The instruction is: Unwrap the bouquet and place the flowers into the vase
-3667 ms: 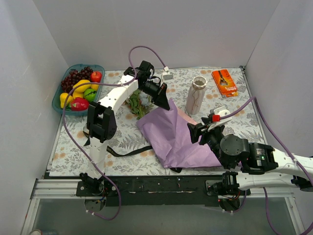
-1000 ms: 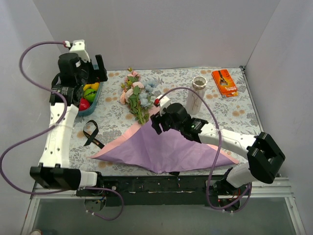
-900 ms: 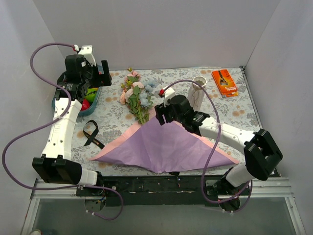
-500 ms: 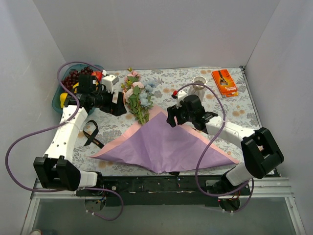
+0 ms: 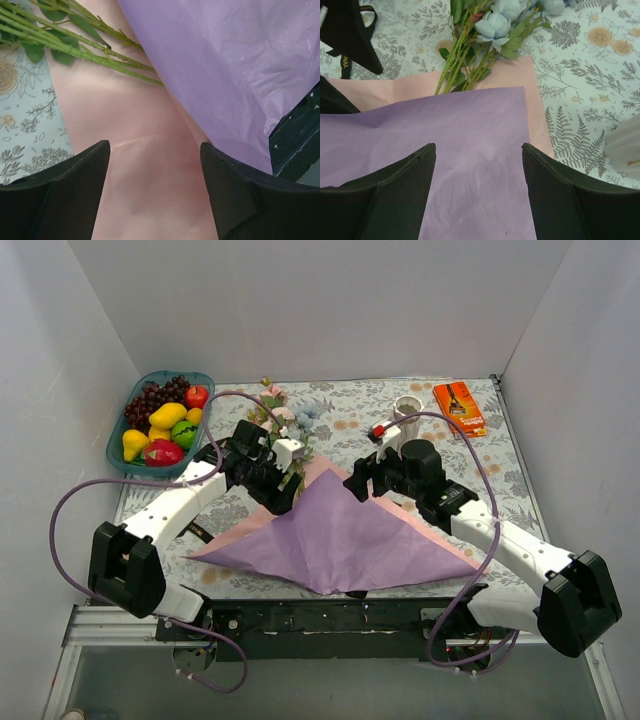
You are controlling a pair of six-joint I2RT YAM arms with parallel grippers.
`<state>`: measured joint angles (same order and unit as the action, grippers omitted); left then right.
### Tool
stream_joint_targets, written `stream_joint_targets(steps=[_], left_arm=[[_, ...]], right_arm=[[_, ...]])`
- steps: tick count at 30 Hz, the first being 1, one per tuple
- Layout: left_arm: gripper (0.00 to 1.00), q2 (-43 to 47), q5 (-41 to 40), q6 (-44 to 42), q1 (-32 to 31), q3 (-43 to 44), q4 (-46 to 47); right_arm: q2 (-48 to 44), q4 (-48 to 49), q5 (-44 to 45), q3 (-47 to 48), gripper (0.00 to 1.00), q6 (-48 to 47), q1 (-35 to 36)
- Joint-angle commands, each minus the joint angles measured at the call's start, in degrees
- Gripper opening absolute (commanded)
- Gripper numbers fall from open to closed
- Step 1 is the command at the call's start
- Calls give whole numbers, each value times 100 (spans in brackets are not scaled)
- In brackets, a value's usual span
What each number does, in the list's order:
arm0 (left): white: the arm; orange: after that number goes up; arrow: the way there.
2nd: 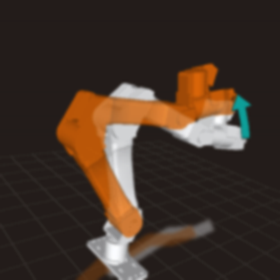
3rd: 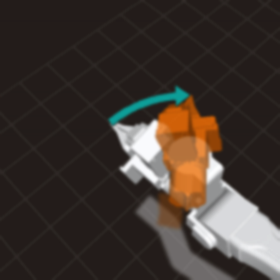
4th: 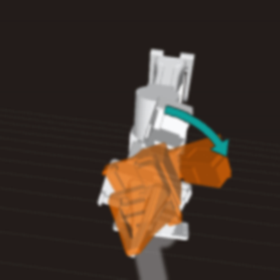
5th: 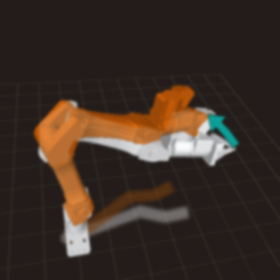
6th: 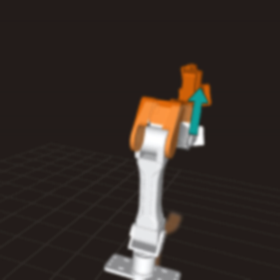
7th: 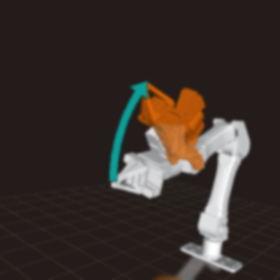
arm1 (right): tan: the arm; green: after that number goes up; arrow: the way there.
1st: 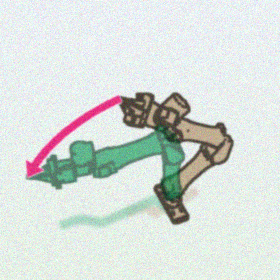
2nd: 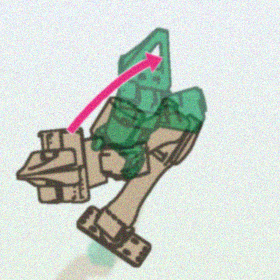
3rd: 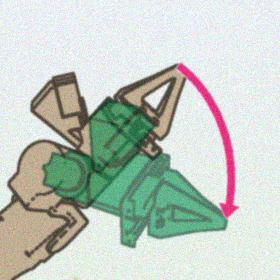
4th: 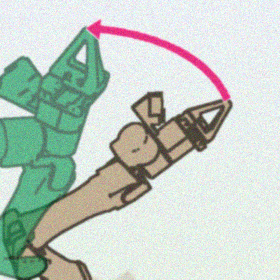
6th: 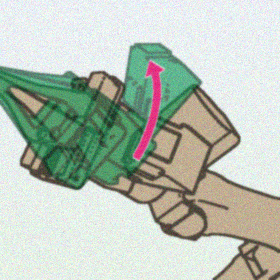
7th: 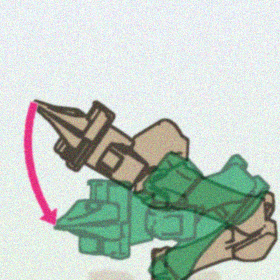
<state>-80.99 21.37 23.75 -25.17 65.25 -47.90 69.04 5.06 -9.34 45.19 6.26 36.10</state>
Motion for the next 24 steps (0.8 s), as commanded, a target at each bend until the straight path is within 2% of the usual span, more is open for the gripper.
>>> stream_joint_targets(steps=[1,5,10,13,14,18,20,21,24], left_arm=[[71,-276,-264,183,-164,14,342],[70,-496,-519,-80,-173,-92,334],[61,-304,77,-317,-173,-83,290],[62,11,894,-616,-173,-13,281],[63,109,1392,-721,-173,-21,299],[67,715,2449,-1143,-173,-468,615],[72,629,2836,-1451,-173,-487,379],[72,620,3204,-1539,-173,-505,160],[73,926,3566,-1873,-190,-680,-26]], right_arm=[[-469,83,-15,33,77,59,47],[-908,-154,47,200,77,59,64],[-1208,-374,91,385,77,16,64],[-1270,-497,125,508,77,-64,73],[-1305,-497,143,526,77,-72,73],[-1436,-752,240,640,77,-99,73],[-1550,-813,258,667,77,-108,64],[-1586,-848,275,684,77,-142,73],[-1691,-1077,389,807,78,-257,73]])
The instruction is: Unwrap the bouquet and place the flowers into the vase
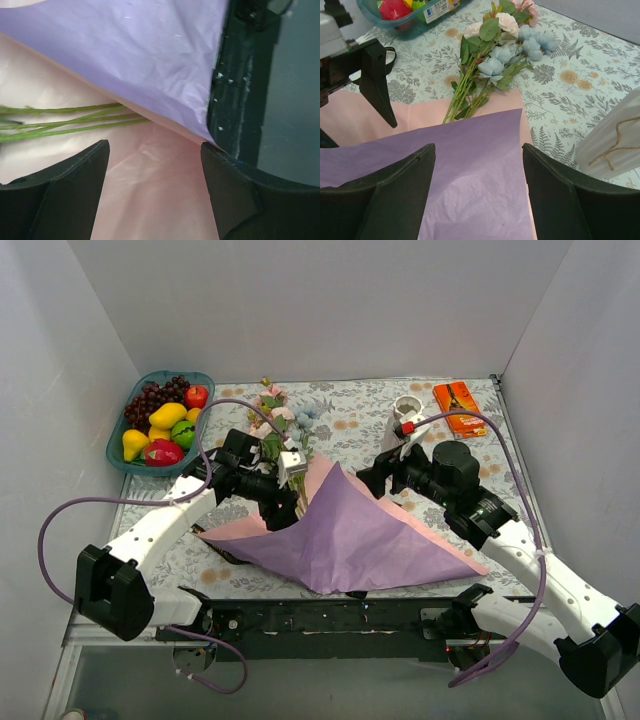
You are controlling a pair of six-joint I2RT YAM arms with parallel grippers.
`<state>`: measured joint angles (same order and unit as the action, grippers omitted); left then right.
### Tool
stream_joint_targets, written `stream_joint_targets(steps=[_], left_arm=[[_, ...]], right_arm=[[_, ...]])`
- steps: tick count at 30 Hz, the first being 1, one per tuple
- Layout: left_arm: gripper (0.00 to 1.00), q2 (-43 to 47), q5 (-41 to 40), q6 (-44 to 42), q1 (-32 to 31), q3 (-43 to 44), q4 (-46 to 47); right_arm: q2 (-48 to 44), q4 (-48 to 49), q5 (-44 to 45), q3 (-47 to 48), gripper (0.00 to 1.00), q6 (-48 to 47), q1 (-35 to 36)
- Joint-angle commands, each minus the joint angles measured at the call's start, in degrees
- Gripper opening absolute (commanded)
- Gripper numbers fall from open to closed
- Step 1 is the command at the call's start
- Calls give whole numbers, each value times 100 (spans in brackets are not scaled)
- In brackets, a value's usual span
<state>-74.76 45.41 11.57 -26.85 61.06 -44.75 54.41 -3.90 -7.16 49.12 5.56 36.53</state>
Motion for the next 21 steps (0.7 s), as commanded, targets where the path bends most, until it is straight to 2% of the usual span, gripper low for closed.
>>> stream_joint_targets(steps=[1,4,6,9,11,13,18,21], left_arm=[[75,391,1137,-700,-39,-305,-341],[79,454,970,-787,-224,-270,-498],[80,105,996,-1086,-303,-103,-927],[78,-205,1136,-1314,-356,152,-1228],[77,-110,1242,-1385,-356,117,-1212],[77,328,1208,-1604,-417,-14,-1036],[74,1384,935,-2526,-619,-611,-1272],[69,2192,891,-3598,-795,-963,-1492]], right_arm=[[-255,-225,214,440,79,-205,29],[-361,-339,311,537,79,-205,29],[-449,-357,346,528,79,-187,29],[-502,-462,399,537,79,-187,29],[-519,-550,382,537,79,-187,29],[-528,-647,417,537,79,-187,21],[-546,-612,514,283,79,-213,29],[-414,-401,417,80,80,-170,29]])
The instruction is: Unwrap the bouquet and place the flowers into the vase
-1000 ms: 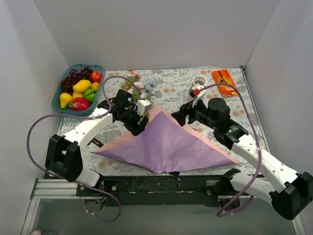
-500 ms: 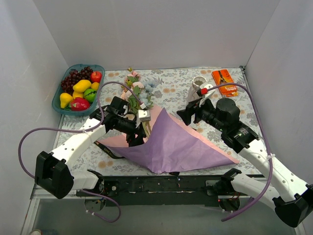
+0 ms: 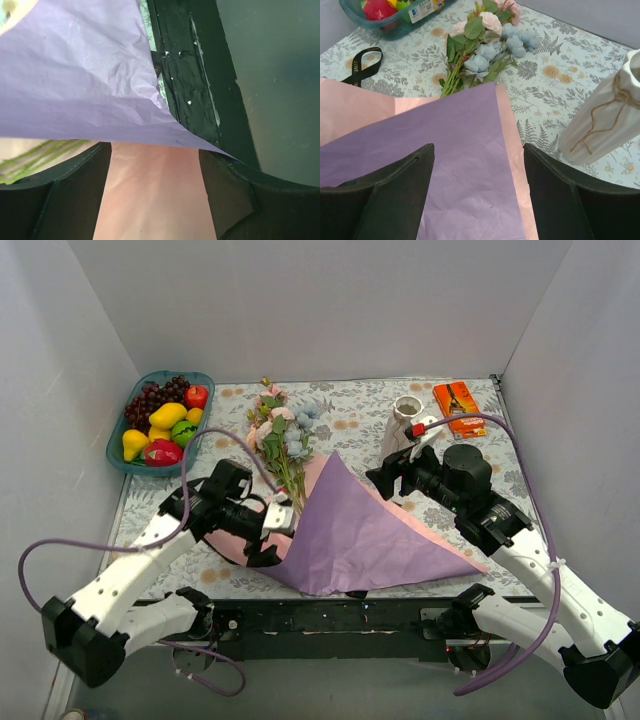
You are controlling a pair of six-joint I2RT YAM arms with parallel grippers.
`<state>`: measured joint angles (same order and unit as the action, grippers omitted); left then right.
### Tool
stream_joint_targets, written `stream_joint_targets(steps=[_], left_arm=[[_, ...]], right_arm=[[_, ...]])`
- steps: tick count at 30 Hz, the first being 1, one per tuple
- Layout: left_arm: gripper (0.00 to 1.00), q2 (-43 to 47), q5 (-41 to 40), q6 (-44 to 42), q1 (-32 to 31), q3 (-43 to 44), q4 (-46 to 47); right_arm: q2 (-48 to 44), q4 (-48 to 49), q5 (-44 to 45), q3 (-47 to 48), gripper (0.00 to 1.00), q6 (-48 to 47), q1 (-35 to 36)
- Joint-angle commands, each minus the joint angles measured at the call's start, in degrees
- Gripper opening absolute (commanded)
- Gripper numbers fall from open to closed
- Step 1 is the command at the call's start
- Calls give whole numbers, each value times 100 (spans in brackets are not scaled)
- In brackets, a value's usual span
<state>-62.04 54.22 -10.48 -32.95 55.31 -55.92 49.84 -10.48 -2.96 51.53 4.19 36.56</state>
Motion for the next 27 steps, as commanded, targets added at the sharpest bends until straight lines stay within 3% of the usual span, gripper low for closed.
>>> stream_joint_targets(steps=[1,4,8,9,12,16,23,25,27], left_arm=[[69,1113,-33,-1535,-273,-676,-263],[68,1747,-279,-2437,-448,-1283,-112],[66,2441,-937,-4669,-484,-2003,-463],[64,2616,-1113,-5596,-484,-2207,-542],[64,3355,-1554,-6682,-484,-2831,-464],[63,3804,-1818,-7448,-484,-3298,-297],[64,4297,-2073,-7610,-484,-3668,274],[63,4341,-2046,-7137,-484,-3633,555],[64,4219,-2055,-5971,-484,-3580,1201]], right_arm=[[69,292,-29,-221,79,3,27],[210,511,-187,-257,79,117,18],[289,574,-292,-161,80,92,27],[272,573,-328,-126,80,65,27],[175,477,-459,111,80,-5,27],[78,389,-389,314,80,-67,27],[579,617,-907,182,79,205,27],[544,548,-1241,138,78,223,36],[491,407,-1539,68,75,162,36]])
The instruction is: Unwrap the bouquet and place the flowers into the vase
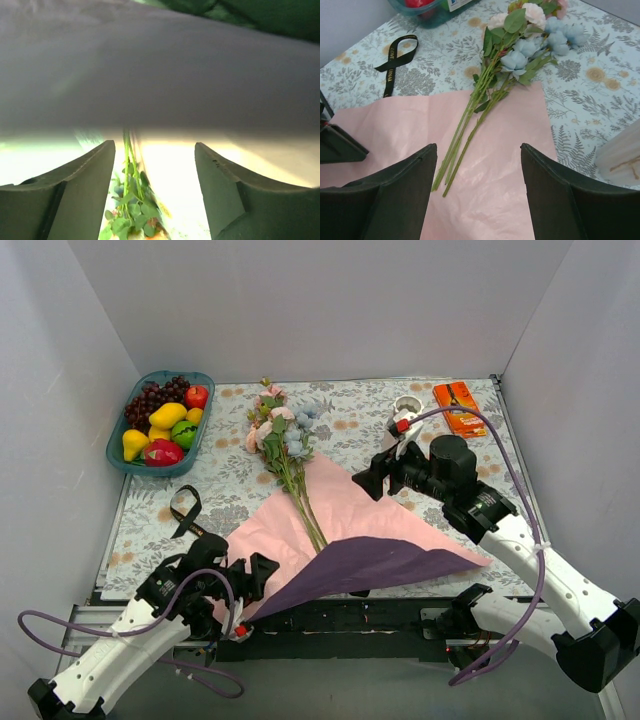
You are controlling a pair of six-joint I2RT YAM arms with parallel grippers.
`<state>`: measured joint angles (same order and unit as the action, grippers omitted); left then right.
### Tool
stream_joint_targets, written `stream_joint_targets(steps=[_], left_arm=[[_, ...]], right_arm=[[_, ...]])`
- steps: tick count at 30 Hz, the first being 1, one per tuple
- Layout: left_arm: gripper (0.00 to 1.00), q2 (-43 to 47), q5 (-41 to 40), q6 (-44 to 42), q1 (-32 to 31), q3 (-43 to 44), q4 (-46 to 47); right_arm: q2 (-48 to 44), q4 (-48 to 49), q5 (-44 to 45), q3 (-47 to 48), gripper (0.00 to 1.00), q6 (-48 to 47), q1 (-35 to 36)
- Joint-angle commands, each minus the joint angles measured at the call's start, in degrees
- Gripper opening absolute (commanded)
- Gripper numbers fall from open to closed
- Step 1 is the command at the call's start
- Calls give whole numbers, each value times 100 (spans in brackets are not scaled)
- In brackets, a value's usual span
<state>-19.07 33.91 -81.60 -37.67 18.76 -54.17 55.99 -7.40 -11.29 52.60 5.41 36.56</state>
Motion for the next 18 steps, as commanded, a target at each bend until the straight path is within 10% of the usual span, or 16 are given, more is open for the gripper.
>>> stream_joint_targets(steps=[1,9,18], left_arm=[[66,-166,-60,1660,-12,144,1336],[98,-1668,-1825,7018,49,899,4317],[98,-1892,-862,8223,902,1753,3810]], right_arm=[[-201,29,-1047,-74,73,30,36],[-1335,-857,-1613,-724,65,294,492],[-2329,-1545,-1035,-1225,61,1172,1687]])
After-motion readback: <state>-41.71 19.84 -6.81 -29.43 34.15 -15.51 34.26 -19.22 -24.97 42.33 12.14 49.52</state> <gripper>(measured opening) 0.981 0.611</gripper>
